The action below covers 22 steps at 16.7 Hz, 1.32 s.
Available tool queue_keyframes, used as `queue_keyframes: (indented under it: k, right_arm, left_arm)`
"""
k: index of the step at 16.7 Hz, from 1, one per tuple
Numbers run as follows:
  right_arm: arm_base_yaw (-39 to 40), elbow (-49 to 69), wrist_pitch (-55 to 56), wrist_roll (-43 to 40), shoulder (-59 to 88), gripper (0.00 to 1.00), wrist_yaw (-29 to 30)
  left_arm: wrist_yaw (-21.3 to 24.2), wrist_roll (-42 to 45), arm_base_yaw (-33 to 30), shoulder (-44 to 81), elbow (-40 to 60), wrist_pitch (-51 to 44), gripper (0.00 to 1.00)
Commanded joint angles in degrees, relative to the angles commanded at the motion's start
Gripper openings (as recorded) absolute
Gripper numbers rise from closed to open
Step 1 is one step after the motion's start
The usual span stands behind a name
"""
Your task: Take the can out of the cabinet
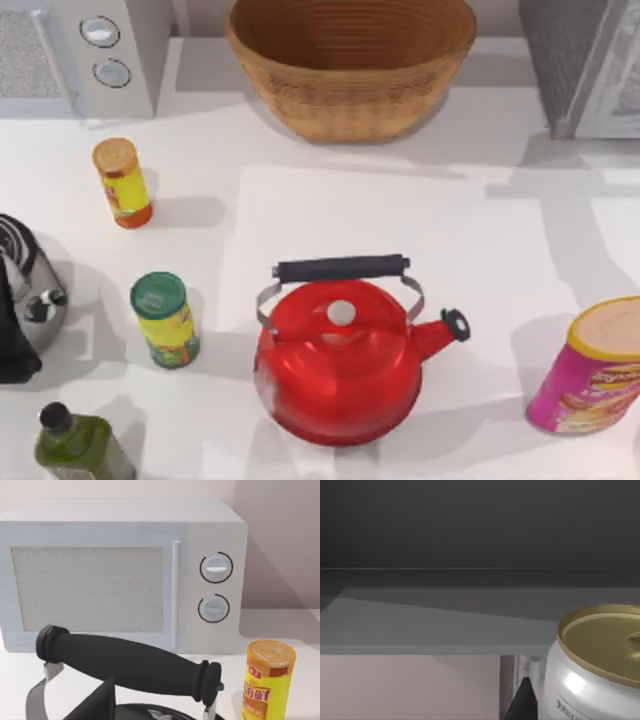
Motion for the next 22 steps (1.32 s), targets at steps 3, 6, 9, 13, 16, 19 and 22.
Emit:
queue_keyframes:
  k: [3,6,9,13,16,19,22]
  right_arm:
    - [-4.57,-17.31,5.03,-0.14,-10.67,0.0,-4.73]
    - [-9.7,-37.09,10.6,-0.29,-22.52,0.0,-10.0]
    - [-14.88,-56.28,16.21,-0.44,-34.37,0.0,-15.33]
    - [-20.96,-75.58,22.86,-0.6,-48.39,0.0,-21.62]
    - [-24.09,-83.78,26.34,-0.68,-55.75,0.0,-24.89]
    - [-25.27,-86.51,27.68,-0.7,-58.36,0.0,-26.14]
    - [-25.27,-86.51,27.68,-0.7,-58.36,0.0,-26.14]
  left_arm:
    - [0.0,0.0,0.0,0.0,0.0,0.0,1.0]
    - [0.0,0.0,0.0,0.0,0.0,0.0,1.0]
    - [0.0,0.0,0.0,0.0,0.0,0.0,1.0]
    - [0.0,0.0,0.0,0.0,0.0,0.0,1.0]
    - [0.0,0.0,0.0,0.0,0.0,0.0,1.0]
    - [0.0,0.0,0.0,0.0,0.0,0.0,1.0]
    - [0.0,0.0,0.0,0.0,0.0,0.0,1.0]
